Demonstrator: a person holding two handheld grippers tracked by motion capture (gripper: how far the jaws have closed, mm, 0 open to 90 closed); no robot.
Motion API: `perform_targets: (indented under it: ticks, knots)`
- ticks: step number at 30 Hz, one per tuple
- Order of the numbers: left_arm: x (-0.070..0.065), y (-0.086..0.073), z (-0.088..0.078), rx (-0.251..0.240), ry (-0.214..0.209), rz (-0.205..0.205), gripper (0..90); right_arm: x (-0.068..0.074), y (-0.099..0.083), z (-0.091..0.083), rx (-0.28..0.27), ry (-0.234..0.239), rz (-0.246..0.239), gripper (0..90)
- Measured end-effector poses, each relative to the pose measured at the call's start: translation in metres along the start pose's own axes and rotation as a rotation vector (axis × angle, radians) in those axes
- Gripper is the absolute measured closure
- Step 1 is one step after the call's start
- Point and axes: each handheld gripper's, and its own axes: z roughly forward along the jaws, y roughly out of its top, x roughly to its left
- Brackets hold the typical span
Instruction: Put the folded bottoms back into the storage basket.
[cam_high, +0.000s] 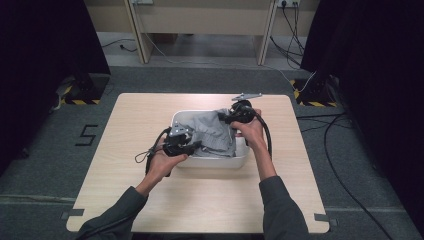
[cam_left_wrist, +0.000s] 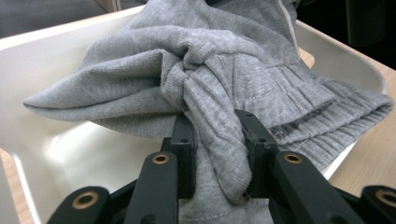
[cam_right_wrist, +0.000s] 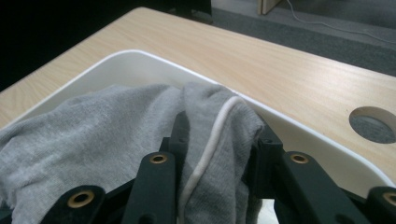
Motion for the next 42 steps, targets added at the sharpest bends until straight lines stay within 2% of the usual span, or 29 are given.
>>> perform_targets:
  ticks: [6,7,10,13,16,20,23,32,42]
  knots:
    - [0.0,-0.002,0.005,0.018,0.011,-0.012,68.9,-0.001,-0.002,0.006,0.024,-0.014,0.014,67.2]
    - [0.001,-0.002,0.005,0.02,0.011,-0.017,66.7,-0.002,-0.002,0.007,0.028,-0.018,0.01,66.2]
    - [0.003,-0.002,0.005,0.022,0.017,-0.024,60.5,-0.002,-0.003,0.007,0.036,-0.026,0.05,60.0]
    - [0.006,-0.002,0.004,0.013,0.029,-0.037,54.2,-0.001,-0.003,0.005,0.041,-0.04,0.038,59.9]
    - [0.01,0.002,0.0,-0.009,0.05,-0.055,54.4,0.0,-0.001,0.0,0.033,-0.038,0.023,60.8]
    - [0.008,0.003,-0.005,-0.018,0.049,-0.042,55.0,0.002,-0.001,-0.003,0.05,-0.061,-0.001,60.8]
    - [0.005,0.005,-0.007,-0.024,0.041,-0.032,55.3,0.002,-0.002,-0.003,0.05,-0.06,-0.015,60.7]
    - [0.0,0.006,-0.01,-0.027,0.026,-0.019,56.4,0.009,-0.002,-0.006,0.035,-0.035,-0.022,60.9]
    - [0.001,0.005,-0.009,-0.024,0.022,-0.023,55.6,0.004,-0.008,-0.01,0.032,-0.03,-0.006,61.0]
